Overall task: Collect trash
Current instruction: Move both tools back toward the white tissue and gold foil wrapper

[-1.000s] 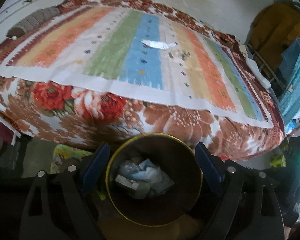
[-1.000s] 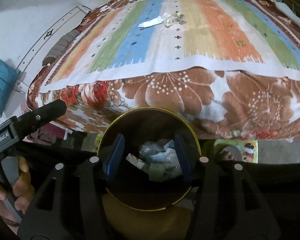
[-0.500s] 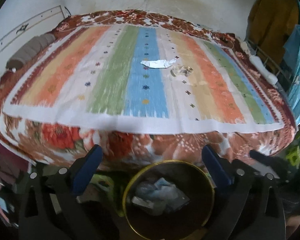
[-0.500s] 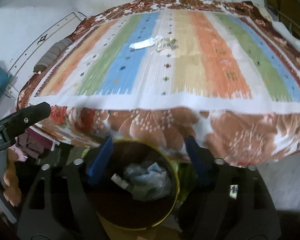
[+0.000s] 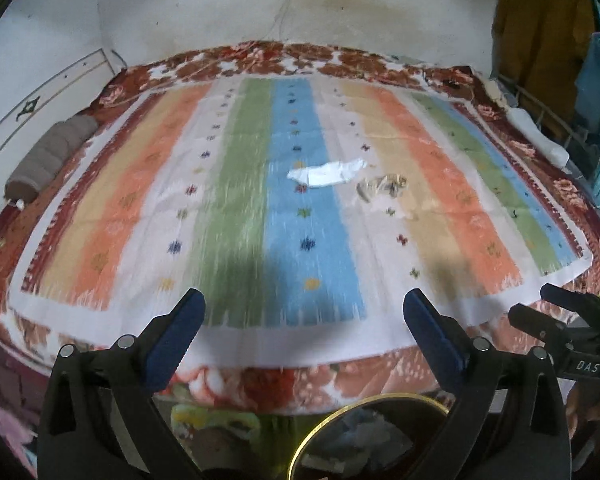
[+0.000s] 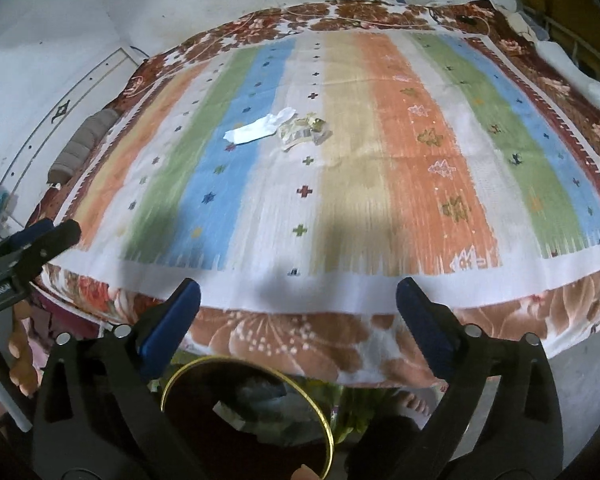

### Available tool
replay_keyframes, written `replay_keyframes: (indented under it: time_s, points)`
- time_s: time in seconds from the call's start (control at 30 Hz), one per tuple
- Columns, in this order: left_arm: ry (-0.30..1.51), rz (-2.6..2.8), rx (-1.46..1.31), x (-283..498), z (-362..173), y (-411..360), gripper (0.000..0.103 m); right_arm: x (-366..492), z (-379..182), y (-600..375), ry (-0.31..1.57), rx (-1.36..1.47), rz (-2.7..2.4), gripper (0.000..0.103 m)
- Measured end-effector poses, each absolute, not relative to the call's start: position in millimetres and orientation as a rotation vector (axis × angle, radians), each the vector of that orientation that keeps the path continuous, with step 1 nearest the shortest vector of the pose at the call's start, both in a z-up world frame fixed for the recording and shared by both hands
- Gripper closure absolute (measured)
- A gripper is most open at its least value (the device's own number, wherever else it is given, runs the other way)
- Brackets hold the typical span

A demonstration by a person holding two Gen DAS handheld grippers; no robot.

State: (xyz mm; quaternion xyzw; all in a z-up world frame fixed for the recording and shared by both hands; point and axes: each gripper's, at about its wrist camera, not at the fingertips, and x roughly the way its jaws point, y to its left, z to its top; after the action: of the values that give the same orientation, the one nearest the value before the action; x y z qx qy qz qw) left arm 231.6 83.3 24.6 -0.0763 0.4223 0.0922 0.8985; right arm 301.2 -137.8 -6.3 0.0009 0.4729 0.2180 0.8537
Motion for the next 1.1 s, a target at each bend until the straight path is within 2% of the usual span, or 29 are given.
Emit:
replay_keyframes:
  time_s: [0.4, 0.67, 1.1]
  points:
    - [0.845, 0.171, -0.162, 278.9, 9.5, 107.0, 0.006, 343.5, -5.1, -110.5, 0.952, -0.081, 0.488, 0.009]
    - [0.88, 0.141, -0.173, 312.6, -13.7, 118.8, 0.006, 387.6, -14.5, -111.7, 0.977, -0.004, 0.472, 0.009]
    - [0.878, 0.103, -0.068, 373.5, -38.1, 130.6, 0.006, 432.3, -34.9, -86.7, 0.96, -0.089, 0.469, 0.009]
